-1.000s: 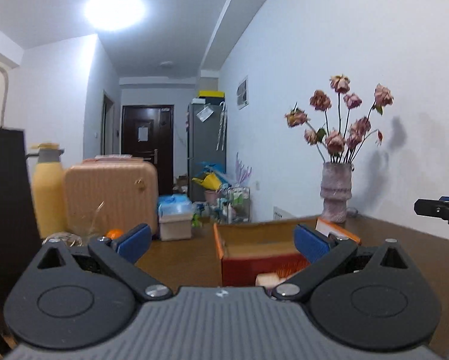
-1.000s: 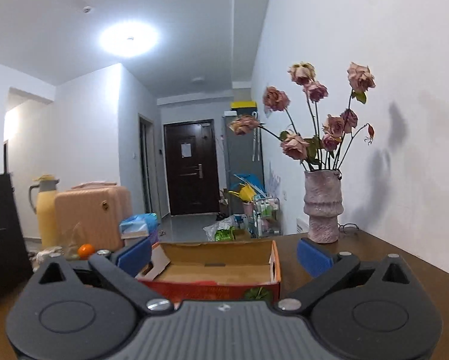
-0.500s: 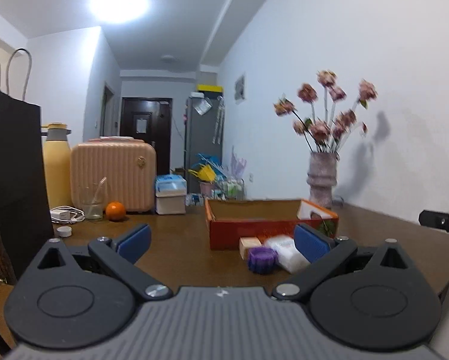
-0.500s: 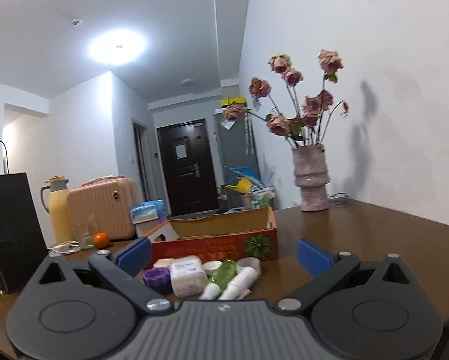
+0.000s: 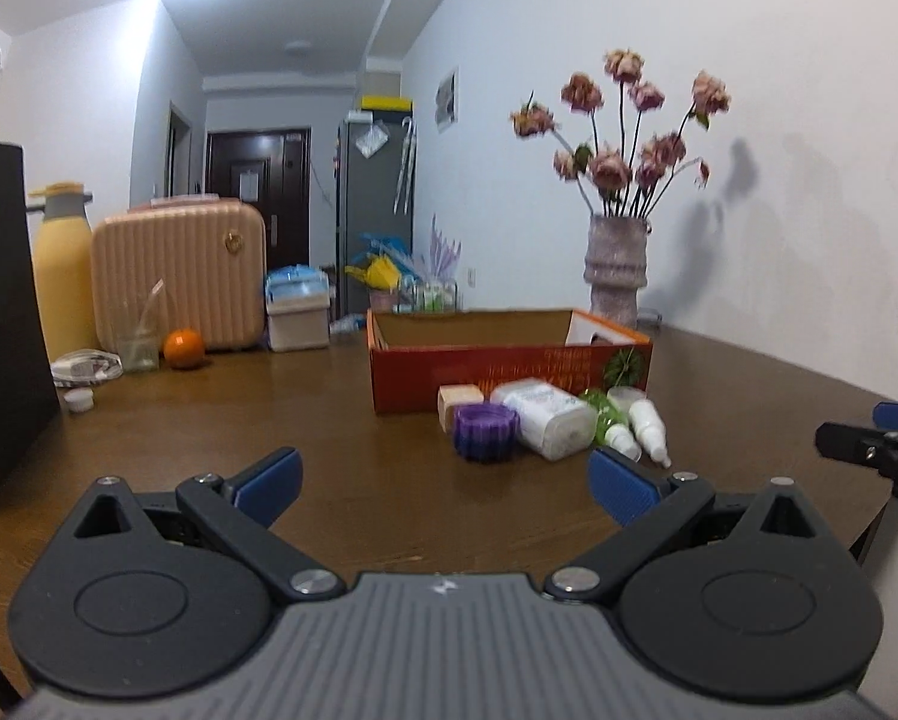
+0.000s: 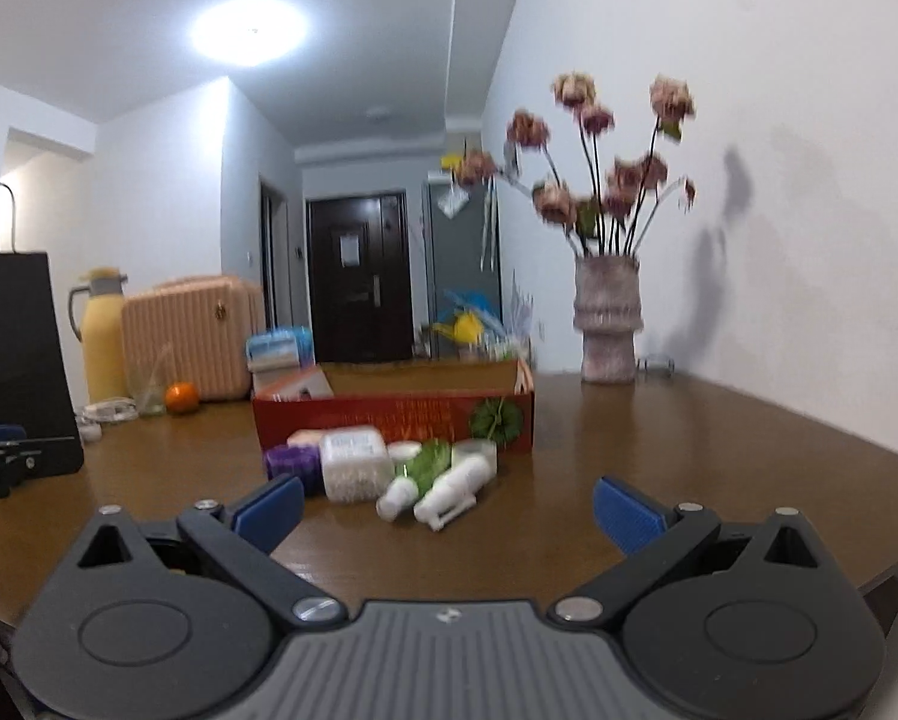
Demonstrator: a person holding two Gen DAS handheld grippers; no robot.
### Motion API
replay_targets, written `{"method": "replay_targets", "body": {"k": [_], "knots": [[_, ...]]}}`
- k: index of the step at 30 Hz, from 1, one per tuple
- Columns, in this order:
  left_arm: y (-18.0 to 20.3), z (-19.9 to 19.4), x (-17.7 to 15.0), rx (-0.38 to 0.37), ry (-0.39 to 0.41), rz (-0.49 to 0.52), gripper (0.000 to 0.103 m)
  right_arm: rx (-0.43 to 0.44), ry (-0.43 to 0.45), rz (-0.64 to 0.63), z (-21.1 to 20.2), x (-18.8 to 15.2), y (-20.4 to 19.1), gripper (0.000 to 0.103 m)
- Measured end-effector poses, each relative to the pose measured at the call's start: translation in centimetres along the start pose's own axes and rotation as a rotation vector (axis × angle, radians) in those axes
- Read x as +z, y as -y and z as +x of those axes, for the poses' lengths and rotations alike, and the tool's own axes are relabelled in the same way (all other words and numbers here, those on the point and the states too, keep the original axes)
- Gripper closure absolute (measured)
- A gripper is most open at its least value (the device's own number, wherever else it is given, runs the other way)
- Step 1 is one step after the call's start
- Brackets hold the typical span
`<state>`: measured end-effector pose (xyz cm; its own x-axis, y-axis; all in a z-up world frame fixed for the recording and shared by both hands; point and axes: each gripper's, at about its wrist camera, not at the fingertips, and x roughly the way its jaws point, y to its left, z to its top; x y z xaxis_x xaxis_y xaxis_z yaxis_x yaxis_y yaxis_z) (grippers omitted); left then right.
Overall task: Organize rigid objects
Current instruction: 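Withdraw both grippers from the box back toward the remaining items, then grasp the purple screw cap with the left gripper while the right gripper grasps a white spray bottle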
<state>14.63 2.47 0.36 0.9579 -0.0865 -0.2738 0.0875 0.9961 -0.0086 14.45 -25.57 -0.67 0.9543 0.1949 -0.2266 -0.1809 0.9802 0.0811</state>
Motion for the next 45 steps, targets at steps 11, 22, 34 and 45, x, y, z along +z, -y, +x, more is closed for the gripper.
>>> {"method": "replay_targets", "body": {"k": [11, 22, 34, 45], "knots": [[-0.2, 9.5, 2.0, -0.061, -0.124, 0.064, 0.0, 0.129, -0.125, -0.057, 7.8, 1.0, -2.4, 0.01], [0.3, 19.2, 3.8, -0.145, -0.214, 0.077, 0.021, 0.077, -0.251, 0.001, 17.2, 2.9, -0.4, 0.02], [-0.5, 24.7, 3.6, -0.202, -0.294, 0.0, 0.046, -0.024, -0.365, -0.011, 24.5, 2.4, 2.3, 0.044], [-0.4, 23.3, 4.3, -0.185, -0.244, 0.002, 0.048, 0.005, -0.411, 0.006, 25.7, 2.1, 2.6, 0.076]]}}
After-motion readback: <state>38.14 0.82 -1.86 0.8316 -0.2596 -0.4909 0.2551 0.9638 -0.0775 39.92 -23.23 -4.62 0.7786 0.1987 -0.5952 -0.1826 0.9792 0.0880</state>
